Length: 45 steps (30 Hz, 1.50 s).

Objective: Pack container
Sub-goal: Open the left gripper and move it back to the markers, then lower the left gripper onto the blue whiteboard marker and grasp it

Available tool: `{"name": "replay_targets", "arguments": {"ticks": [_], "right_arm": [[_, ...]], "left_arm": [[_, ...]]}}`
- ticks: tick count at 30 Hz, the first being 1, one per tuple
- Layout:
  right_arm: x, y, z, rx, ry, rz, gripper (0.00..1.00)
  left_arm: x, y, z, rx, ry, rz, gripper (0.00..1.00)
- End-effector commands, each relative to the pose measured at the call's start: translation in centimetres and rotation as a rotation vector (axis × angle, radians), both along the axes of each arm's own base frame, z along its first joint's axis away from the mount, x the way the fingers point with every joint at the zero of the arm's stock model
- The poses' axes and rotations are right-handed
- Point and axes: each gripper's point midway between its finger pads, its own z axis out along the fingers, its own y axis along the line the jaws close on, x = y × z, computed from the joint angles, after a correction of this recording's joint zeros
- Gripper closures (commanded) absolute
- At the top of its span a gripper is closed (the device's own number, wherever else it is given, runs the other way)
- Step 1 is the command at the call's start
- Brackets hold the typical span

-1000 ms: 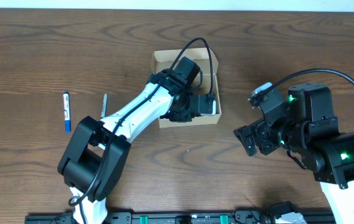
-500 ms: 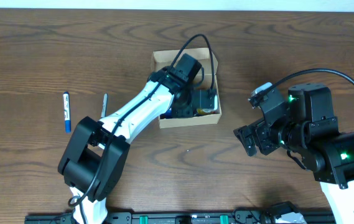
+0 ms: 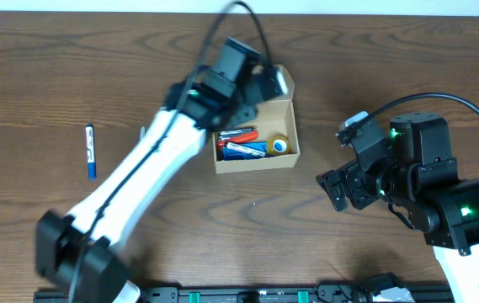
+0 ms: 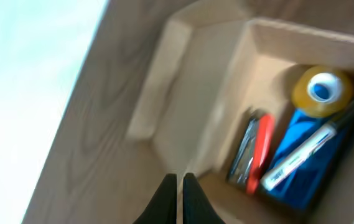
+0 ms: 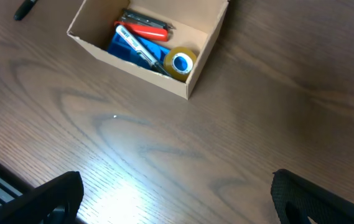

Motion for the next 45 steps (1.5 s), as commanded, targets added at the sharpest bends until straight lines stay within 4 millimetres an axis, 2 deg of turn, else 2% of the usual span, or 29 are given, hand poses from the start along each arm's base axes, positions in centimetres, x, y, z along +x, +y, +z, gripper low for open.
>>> {"name": "replay_targets", "arguments": {"ticks": [1, 5, 11, 14, 17, 19, 20, 21, 22, 24, 26, 32, 37, 39, 42, 45], "right_arm": [[0.0, 0.0, 0.1, 0.011, 0.004, -0.011, 0.01], [0.0, 0.0, 0.1, 0.011, 0.004, -0.011, 0.01], [0.0, 0.0, 0.1, 0.011, 0.004, -0.011, 0.01], [0.0, 0.0, 0.1, 0.011, 0.004, -0.011, 0.01], [0.0, 0.0, 0.1, 0.011, 0.004, -0.011, 0.01], [0.0, 0.0, 0.1, 0.011, 0.004, -0.011, 0.01], [0.0, 0.0, 0.1, 0.011, 0.004, -0.011, 0.01], [0.0, 0.0, 0.1, 0.011, 0.004, -0.011, 0.01], [0.0, 0.0, 0.1, 0.011, 0.004, -0.011, 0.01], [0.0, 0.0, 0.1, 0.011, 0.004, -0.011, 0.01], [0.0, 0.0, 0.1, 0.011, 0.004, -0.011, 0.01], [0.0, 0.0, 0.1, 0.011, 0.004, -0.011, 0.01], [0.0, 0.0, 0.1, 0.011, 0.004, -0.011, 0.01], [0.0, 0.0, 0.1, 0.011, 0.004, -0.011, 0.01], [0.0, 0.0, 0.1, 0.011, 0.004, -0.011, 0.01], [0.0, 0.0, 0.1, 0.011, 0.004, -0.011, 0.01]], "left_arm": [[0.8, 4.8, 3.8, -0.12, -0.019, 0.258, 0.94], [0.1, 10.3, 4.8, -0.141, 0.015, 0.419, 0.94], [-1.4, 18.4, 3.4, -0.151, 0.133, 0.699, 0.94], [-2.3, 21.3, 2.5, -0.221, 0.213, 0.829, 0.94], [-2.9, 23.3, 2.1, -0.313, 0.279, 0.917, 0.94], [-3.4, 24.9, 2.0, -0.361, 0.308, 0.985, 0.82], [-3.6, 25.7, 1.9, -0.368, 0.315, 1.013, 0.73], [-3.9, 26.5, 1.8, -0.37, 0.32, 1.038, 0.6], [-4.1, 27.3, 1.7, -0.371, 0.325, 1.059, 0.53], [-4.8, 28.6, 1.4, -0.369, 0.341, 1.104, 0.16], [-5.3, 29.4, 1.2, -0.367, 0.353, 1.129, 0.02], [-5.8, 30.1, 0.3, -0.355, 0.39, 1.155, 0.05], [-4.3, 30.5, 0.9, -0.38, 0.327, 1.147, 0.05], [-4.3, 30.5, 0.6, -0.373, 0.335, 1.149, 0.05], [-4.5, 31.4, -0.7, -0.316, 0.351, 1.181, 0.05], [-4.3, 31.5, -2.8, -0.289, 0.408, 1.187, 0.05]]}}
